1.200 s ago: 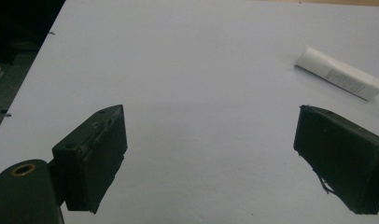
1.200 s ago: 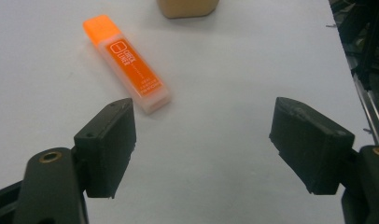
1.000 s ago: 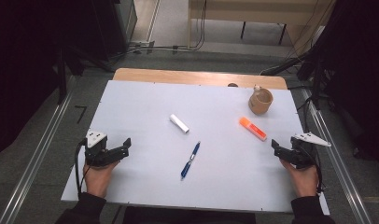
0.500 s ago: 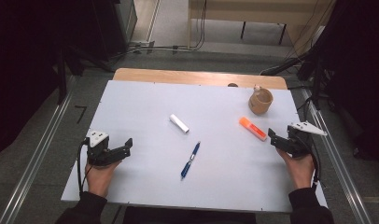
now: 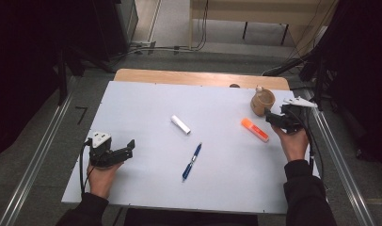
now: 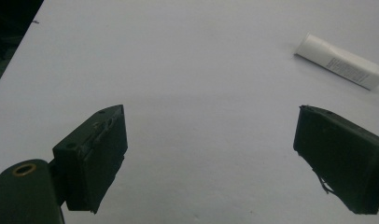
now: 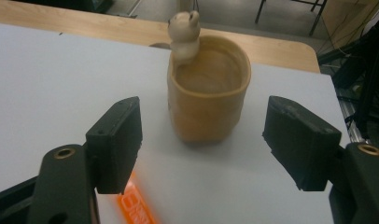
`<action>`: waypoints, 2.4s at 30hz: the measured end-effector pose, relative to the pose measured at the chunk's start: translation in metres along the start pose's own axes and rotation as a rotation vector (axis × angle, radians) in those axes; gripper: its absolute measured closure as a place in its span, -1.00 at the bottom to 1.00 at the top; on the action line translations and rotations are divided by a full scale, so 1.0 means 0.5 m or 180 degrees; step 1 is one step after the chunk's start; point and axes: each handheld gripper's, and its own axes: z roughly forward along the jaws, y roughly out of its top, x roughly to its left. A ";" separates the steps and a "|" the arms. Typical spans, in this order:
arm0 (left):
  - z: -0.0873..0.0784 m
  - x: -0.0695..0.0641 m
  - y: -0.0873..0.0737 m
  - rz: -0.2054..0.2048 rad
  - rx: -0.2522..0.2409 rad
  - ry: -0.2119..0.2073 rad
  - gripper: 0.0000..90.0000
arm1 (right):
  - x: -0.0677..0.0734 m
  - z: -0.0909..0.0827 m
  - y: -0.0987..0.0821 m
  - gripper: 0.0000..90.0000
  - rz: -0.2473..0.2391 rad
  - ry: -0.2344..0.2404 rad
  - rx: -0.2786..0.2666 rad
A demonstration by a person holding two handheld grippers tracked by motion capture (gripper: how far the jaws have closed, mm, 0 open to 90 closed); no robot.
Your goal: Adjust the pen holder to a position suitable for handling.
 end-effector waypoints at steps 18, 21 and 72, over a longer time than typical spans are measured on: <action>0.007 0.003 -0.002 0.0003 0.0044 -0.0011 -0.77 | 0.024 0.144 0.088 -0.21 -0.0027 0.0021 0.0444; 0.007 0.004 -0.002 0.0001 0.0048 -0.0011 -0.77 | 0.026 0.159 0.087 -0.11 -0.0014 0.0016 0.0533; 0.015 0.006 -0.003 -0.0015 0.0086 -0.0027 -0.76 | 0.089 0.207 0.089 0.72 -0.0495 0.0649 0.1067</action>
